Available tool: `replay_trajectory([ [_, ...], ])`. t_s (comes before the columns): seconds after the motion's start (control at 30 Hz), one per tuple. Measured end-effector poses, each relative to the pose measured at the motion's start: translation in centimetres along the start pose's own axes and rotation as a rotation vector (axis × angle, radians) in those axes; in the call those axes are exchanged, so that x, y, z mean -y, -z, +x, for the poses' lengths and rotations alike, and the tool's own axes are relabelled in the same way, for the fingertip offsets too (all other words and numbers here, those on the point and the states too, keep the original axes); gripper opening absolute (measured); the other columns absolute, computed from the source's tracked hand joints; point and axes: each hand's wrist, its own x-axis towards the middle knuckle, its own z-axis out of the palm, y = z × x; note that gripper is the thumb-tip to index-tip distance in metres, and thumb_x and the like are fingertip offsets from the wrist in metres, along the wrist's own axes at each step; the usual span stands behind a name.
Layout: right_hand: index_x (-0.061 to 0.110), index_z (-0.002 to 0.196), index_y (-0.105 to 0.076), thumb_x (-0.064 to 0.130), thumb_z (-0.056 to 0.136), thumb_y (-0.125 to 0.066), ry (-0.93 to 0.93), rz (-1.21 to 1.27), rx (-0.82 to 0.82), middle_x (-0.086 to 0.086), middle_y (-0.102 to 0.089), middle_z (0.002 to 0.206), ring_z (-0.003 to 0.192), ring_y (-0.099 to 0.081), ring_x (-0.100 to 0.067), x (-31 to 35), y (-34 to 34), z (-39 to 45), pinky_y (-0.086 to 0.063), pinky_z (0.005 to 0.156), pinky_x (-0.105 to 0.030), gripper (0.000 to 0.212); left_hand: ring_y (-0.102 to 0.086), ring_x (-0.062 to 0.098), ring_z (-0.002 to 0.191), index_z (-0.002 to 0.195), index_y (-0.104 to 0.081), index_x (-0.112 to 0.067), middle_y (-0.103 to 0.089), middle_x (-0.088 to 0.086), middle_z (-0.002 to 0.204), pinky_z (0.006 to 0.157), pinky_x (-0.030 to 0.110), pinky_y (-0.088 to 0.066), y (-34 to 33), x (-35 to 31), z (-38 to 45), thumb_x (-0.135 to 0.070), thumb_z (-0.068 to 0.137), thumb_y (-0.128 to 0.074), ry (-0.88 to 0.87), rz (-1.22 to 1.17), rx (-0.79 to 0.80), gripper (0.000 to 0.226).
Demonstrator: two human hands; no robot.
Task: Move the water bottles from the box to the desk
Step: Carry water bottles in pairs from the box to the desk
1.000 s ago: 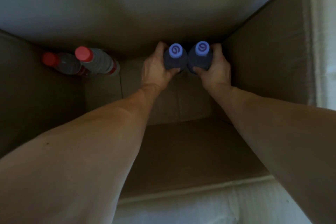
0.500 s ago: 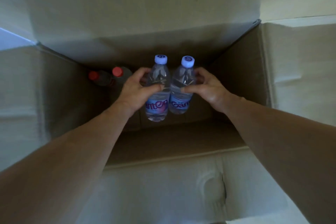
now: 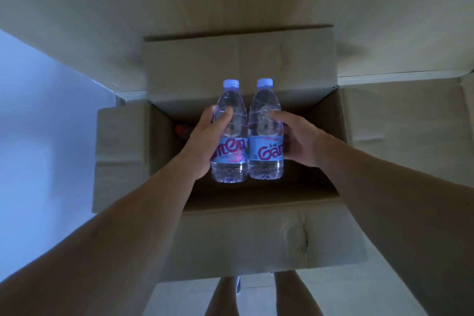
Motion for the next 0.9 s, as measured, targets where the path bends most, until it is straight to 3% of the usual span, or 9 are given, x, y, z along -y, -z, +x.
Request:
replay_trajectory([
  [0.13, 0.014, 0.133, -0.057, 0.039, 0.080, -0.073, -0.010, 0.061, 0.069, -0.012, -0.069, 0.124, 0.114, -0.067, -0.031, 1.1, -1.6, -3.7, -0.050, 0.100, -0.051, 0.061, -0.072, 0.028, 0.104, 0.125, -0.052, -0.033, -0.070, 0.008, 0.121, 0.088, 0.054, -0.058, -0.4, -2.2, -3.6, -0.054, 0.087, -0.064, -0.003, -0.021, 0.005, 0.045],
  [0.3, 0.013, 0.139, -0.053, 0.022, 0.090, -0.066, 0.006, -0.010, 0.123, -0.020, -0.061, 0.134, 0.126, -0.056, -0.040, 2.7, -3.7, -9.4, -0.040, 0.109, -0.059, 0.051, -0.071, 0.032, 0.095, 0.125, -0.054, -0.022, -0.069, 0.017, 0.116, 0.086, 0.051, -0.056, -0.1, -5.4, -9.0, -0.019, 0.079, -0.070, 0.031, -0.115, 0.056, 0.049],
  [0.43, 0.015, 0.137, -0.054, 0.020, 0.086, -0.071, 0.055, -0.045, 0.084, -0.021, -0.061, 0.133, 0.125, -0.056, -0.041, 4.7, -5.9, -14.3, -0.042, 0.108, -0.060, 0.054, -0.072, 0.034, 0.100, 0.124, -0.058, -0.026, -0.073, 0.014, 0.113, 0.083, 0.050, -0.060, 0.3, -9.2, -12.9, -0.014, 0.068, -0.084, 0.032, -0.040, 0.116, 0.063],
  [0.53, 0.014, 0.135, -0.055, 0.027, 0.082, -0.074, 0.102, -0.036, 0.081, -0.021, -0.062, 0.132, 0.125, -0.057, -0.041, 6.2, -7.9, -18.4, -0.043, 0.106, -0.059, 0.058, -0.073, 0.034, 0.099, 0.123, -0.058, -0.028, -0.074, 0.013, 0.110, 0.084, 0.051, -0.060, 0.0, -12.5, -16.0, -0.016, 0.072, -0.086, 0.002, 0.005, 0.101, 0.059],
  [0.63, 0.014, 0.135, -0.056, 0.032, 0.081, -0.076, 0.148, -0.013, 0.071, -0.022, -0.062, 0.131, 0.124, -0.057, -0.043, 7.4, -9.3, -21.7, -0.043, 0.105, -0.061, 0.060, -0.074, 0.032, 0.095, 0.122, -0.058, -0.020, -0.075, 0.014, 0.107, 0.076, 0.044, -0.061, -0.6, -16.0, -19.0, -0.019, 0.073, -0.083, -0.043, 0.016, 0.078, 0.055],
  [0.77, 0.012, 0.134, -0.056, 0.034, 0.076, -0.083, 0.229, 0.021, 0.052, -0.021, -0.064, 0.129, 0.118, -0.063, -0.039, 9.2, -10.4, -26.2, -0.050, 0.099, -0.058, 0.068, -0.073, 0.031, 0.096, 0.128, -0.055, -0.012, -0.074, 0.015, 0.109, 0.085, 0.050, -0.060, -2.2, -20.3, -21.9, -0.026, 0.073, -0.084, -0.035, 0.085, 0.084, 0.064],
  [0.83, 0.011, 0.134, -0.055, 0.033, 0.077, -0.081, 0.265, 0.055, 0.030, -0.022, -0.064, 0.129, 0.118, -0.062, -0.041, 9.9, -10.5, -28.1, -0.049, 0.099, -0.059, 0.066, -0.073, 0.028, 0.094, 0.130, -0.055, -0.011, -0.074, 0.016, 0.110, 0.080, 0.044, -0.061, -3.2, -22.0, -22.7, -0.022, 0.083, -0.079, -0.044, 0.103, 0.117, 0.054],
  [0.9, 0.010, 0.134, -0.054, 0.032, 0.077, -0.080, 0.300, 0.072, 0.000, -0.022, -0.065, 0.127, 0.118, -0.062, -0.041, 10.4, -10.2, -29.9, -0.047, 0.101, -0.061, 0.066, -0.072, 0.031, 0.097, 0.131, -0.057, -0.010, -0.073, 0.018, 0.114, 0.087, 0.048, -0.059, -4.4, -23.3, -23.6, -0.020, 0.087, -0.075, -0.063, 0.126, 0.158, 0.048],
])
